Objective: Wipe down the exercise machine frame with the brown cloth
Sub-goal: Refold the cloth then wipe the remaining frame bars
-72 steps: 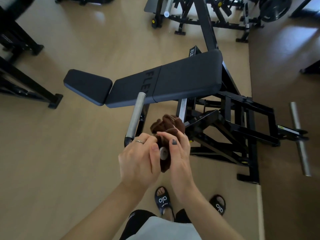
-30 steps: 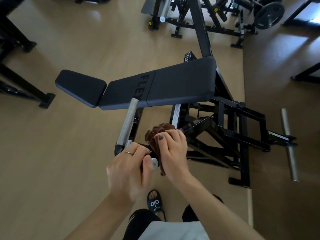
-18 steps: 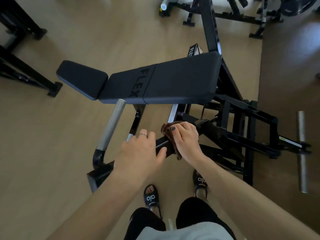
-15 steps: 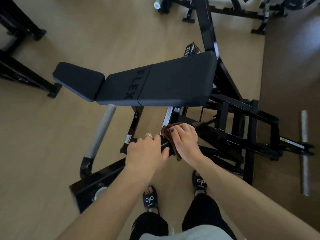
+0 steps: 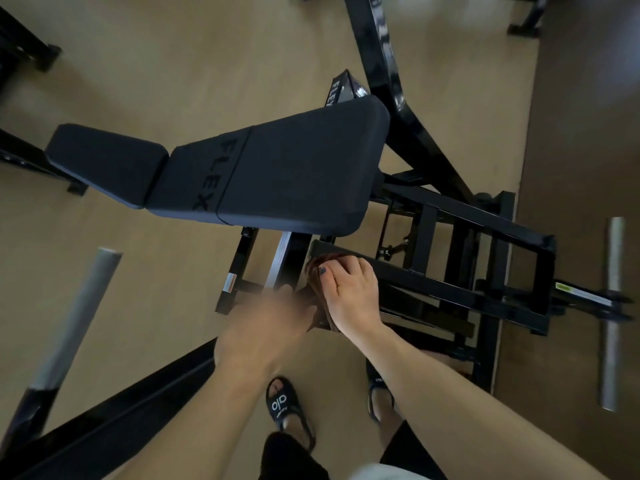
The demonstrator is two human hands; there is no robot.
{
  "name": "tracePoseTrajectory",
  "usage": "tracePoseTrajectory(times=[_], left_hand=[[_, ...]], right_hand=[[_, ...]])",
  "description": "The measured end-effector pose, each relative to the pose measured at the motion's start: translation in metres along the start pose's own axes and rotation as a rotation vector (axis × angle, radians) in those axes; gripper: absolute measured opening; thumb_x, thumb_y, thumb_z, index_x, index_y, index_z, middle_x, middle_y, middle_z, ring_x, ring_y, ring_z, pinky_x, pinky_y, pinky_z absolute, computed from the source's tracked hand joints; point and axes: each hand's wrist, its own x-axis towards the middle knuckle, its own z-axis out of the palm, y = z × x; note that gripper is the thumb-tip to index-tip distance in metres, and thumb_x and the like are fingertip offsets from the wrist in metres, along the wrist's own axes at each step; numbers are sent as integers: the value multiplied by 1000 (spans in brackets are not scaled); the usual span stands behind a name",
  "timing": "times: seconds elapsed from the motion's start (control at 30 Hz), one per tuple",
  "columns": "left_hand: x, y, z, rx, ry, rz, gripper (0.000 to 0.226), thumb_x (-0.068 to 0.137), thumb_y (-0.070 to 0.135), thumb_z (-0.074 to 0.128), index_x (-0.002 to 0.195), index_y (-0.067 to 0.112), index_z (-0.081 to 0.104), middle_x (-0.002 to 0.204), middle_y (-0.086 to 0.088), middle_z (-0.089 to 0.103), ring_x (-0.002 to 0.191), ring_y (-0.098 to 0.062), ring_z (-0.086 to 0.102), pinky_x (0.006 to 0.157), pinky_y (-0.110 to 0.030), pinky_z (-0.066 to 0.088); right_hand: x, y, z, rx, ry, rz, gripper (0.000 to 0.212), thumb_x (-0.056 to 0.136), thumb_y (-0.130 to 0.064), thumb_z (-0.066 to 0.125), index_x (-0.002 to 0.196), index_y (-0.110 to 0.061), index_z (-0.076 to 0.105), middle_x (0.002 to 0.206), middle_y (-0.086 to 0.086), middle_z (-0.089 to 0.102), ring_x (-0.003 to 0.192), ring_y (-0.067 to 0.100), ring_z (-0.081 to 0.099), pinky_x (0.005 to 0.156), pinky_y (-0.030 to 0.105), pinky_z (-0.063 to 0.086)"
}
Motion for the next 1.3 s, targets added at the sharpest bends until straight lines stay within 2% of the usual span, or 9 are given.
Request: tracePoseTrajectory(times=[0.2,0.3,0.43,0.57,0.7,0.87,1.0,1.13,1.3], left_hand=[[0,1,-5,-6,49,74,46,94,68,45,101,22,43,70,-1,51,44,-20,53,36,-29,35],[1,0,-4,-34,-5,-11,60,92,75,10,105,26,41,83,3,53,58,-21,58,47,-32,25],[34,25,5,-63,-52,-26,62,89,79,10,116,26,27,99,1,55,74,-21,59,57,-34,38],[77,55,4,-115,-33,108,54,104,59,26,139,20,37,117,-5,62,93,-25,67,69,-38,54],[99,63,18,-199,-180,81,54,105,59,21,133,19,42,107,-5,65,87,-23,65,77,-41,56],[106,75,24,-180,-203,11,58,105,59,15,134,17,42,88,-2,60,66,-19,55,58,-36,42],[98,73,25,-92,-117,67,50,107,48,21,144,17,36,80,1,45,55,-15,40,49,-34,29],[103,79,26,-14,-116,78,60,103,53,8,139,16,40,80,2,44,63,-21,48,53,-35,32],[102,83,30,23,-28,46,61,99,61,5,122,19,43,79,3,52,67,-21,64,52,-32,36]], right_hand=[[10,16,2,108,17,80,43,107,-49,24,125,-36,61,128,-4,54,122,22,44,106,42,36],[11,19,3,138,54,112,42,107,-50,24,125,-37,60,125,-6,55,118,19,46,103,39,37],[13,28,5,186,81,172,56,101,-60,14,131,-39,56,123,-8,55,113,15,46,101,39,40],[19,39,9,243,70,234,45,105,-55,21,131,-40,55,116,-14,51,107,10,40,99,39,42],[35,61,3,295,-24,245,40,107,-54,28,131,-42,57,118,-12,58,108,11,43,96,41,43],[51,91,-2,478,-71,278,36,106,-55,36,124,-39,63,107,-10,66,100,11,62,88,40,55],[75,107,-1,680,-11,324,28,106,-51,46,123,-38,64,105,-16,68,102,7,65,78,25,50],[104,123,10,503,-107,64,40,99,-43,63,138,-40,54,125,-9,51,112,12,55,89,21,47],[151,117,35,-13,-318,-534,51,96,-37,69,144,-34,54,147,2,50,130,31,48,107,48,46]])
